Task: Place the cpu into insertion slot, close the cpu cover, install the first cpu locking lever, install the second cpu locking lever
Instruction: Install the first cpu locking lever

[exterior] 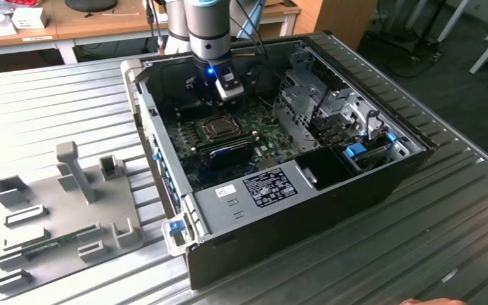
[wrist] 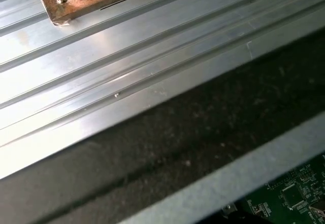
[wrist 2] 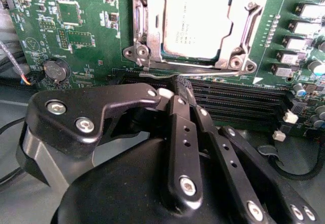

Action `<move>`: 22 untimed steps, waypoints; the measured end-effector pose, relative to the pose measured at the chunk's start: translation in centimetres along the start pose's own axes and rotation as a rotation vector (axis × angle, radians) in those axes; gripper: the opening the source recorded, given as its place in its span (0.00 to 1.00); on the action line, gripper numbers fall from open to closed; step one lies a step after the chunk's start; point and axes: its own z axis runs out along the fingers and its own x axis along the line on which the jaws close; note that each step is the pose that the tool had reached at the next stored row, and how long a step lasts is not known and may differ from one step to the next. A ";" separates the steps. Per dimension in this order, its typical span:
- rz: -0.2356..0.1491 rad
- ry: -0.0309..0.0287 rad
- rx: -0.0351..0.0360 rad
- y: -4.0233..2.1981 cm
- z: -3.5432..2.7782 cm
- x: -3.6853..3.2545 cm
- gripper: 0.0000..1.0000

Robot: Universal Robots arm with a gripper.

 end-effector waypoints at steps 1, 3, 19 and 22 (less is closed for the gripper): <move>0.000 0.0000 0.0000 0.01 -0.09 0.01 0.11; 0.000 0.0000 0.0000 0.01 -0.23 0.02 0.11; 0.001 0.0015 -0.0040 0.13 -0.28 -0.19 0.11; 0.001 0.0014 -0.0042 0.14 -0.24 -0.20 0.11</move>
